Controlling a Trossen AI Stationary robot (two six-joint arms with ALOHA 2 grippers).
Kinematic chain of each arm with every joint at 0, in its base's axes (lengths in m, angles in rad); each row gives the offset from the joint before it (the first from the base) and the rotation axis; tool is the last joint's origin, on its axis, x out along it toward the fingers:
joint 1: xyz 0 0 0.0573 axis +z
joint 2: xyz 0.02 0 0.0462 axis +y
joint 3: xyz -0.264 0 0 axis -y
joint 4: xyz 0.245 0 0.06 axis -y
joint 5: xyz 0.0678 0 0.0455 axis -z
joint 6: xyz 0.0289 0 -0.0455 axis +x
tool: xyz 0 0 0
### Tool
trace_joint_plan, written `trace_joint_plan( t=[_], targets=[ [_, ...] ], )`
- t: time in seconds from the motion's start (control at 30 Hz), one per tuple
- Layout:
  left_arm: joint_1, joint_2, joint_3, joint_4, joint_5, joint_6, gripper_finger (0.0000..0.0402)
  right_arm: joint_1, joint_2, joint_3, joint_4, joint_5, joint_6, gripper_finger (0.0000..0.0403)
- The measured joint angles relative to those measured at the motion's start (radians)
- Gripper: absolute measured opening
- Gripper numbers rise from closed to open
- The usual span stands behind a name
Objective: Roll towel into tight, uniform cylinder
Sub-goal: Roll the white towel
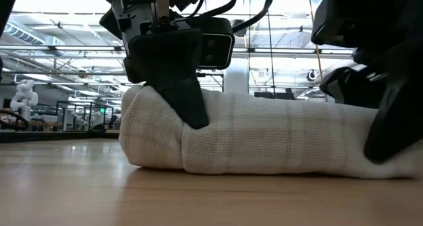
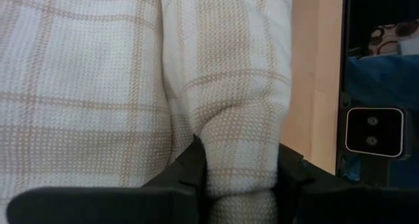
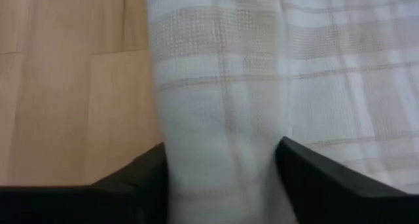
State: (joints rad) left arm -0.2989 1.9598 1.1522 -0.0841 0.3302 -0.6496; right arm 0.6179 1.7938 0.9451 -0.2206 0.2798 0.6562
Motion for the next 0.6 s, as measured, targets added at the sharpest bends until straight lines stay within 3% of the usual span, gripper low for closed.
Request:
trace_joint_plan(
  t=[0.13,0.37,0.6],
  targets=[
    [0.0,0.0,0.0,0.002,0.007,0.02,0.01,-0.012,0.019,0.001,0.037,-0.033,-0.013,0.0179],
    [0.023,0.0,0.0,0.021,0.151,0.032,0.0099,-0.049,0.025,0.004,0.059,-0.207,-0.014,0.0053],
    [0.056,0.0,0.0,0.052,0.3,0.023,0.0099,-0.12,0.029,0.001,0.117,-0.459,0.005,0.0037]
  ],
)
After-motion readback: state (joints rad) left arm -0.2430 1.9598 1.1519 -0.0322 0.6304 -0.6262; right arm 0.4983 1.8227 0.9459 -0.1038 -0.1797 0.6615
